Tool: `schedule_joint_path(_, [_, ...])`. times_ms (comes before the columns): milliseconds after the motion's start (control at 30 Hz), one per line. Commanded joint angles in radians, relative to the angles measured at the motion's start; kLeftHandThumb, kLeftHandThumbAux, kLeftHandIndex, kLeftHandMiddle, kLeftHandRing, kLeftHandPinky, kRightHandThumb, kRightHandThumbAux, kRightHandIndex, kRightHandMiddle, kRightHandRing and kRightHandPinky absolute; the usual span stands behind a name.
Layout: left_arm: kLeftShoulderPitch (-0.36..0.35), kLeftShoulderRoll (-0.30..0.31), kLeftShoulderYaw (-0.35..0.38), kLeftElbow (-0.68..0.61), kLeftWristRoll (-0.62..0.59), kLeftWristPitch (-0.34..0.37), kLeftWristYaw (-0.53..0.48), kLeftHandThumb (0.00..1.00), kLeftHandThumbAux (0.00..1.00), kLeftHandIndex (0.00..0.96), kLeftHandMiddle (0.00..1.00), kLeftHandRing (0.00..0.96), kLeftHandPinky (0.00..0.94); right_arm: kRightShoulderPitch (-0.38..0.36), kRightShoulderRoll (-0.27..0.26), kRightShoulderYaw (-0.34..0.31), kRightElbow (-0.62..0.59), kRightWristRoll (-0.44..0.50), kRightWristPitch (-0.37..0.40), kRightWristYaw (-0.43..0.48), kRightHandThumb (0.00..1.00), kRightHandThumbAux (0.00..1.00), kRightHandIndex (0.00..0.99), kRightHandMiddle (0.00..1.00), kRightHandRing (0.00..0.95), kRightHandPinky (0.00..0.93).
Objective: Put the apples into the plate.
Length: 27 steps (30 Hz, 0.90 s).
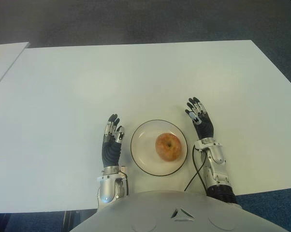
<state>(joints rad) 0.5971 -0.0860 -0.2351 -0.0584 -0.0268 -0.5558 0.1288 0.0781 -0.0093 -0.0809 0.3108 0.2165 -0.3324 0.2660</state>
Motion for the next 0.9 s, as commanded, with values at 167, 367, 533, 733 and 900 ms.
schedule_joint_path(167, [-0.031, -0.043, 0.011, 0.046, 0.034, -0.027, 0.020, 0.137, 0.509, 0.000, 0.000, 0.000, 0.000, 0.001, -0.017, 0.008, 0.052, -0.002, 0.035, 0.028, 0.193, 0.563, 0.059, 0.058, 0.010, 0.013])
schedule_joint_path(367, [-0.021, -0.073, -0.006, 0.098, 0.037, -0.144, 0.031, 0.188, 0.511, 0.011, 0.005, 0.000, 0.000, -0.011, -0.011, 0.009, 0.051, 0.021, 0.049, 0.049, 0.234, 0.554, 0.073, 0.064, 0.015, 0.027])
schedule_joint_path(533, [-0.046, -0.067, -0.013, 0.147, 0.004, -0.235, 0.010, 0.291, 0.512, 0.069, 0.030, 0.000, 0.000, -0.029, -0.010, 0.020, 0.053, 0.020, 0.070, 0.063, 0.248, 0.551, 0.070, 0.066, 0.018, 0.024])
schedule_joint_path(733, [-0.057, -0.057, 0.003, 0.166, 0.044, -0.285, 0.027, 0.357, 0.494, 0.068, 0.033, 0.000, 0.000, -0.050, -0.017, 0.026, 0.070, 0.014, 0.080, 0.077, 0.238, 0.559, 0.057, 0.055, 0.011, 0.012])
schedule_joint_path(900, [-0.029, -0.057, 0.045, 0.152, 0.119, -0.268, 0.076, 0.369, 0.489, 0.043, 0.018, 0.000, 0.000, -0.071, -0.018, 0.028, 0.095, 0.011, 0.081, 0.090, 0.244, 0.569, 0.054, 0.051, 0.010, 0.013])
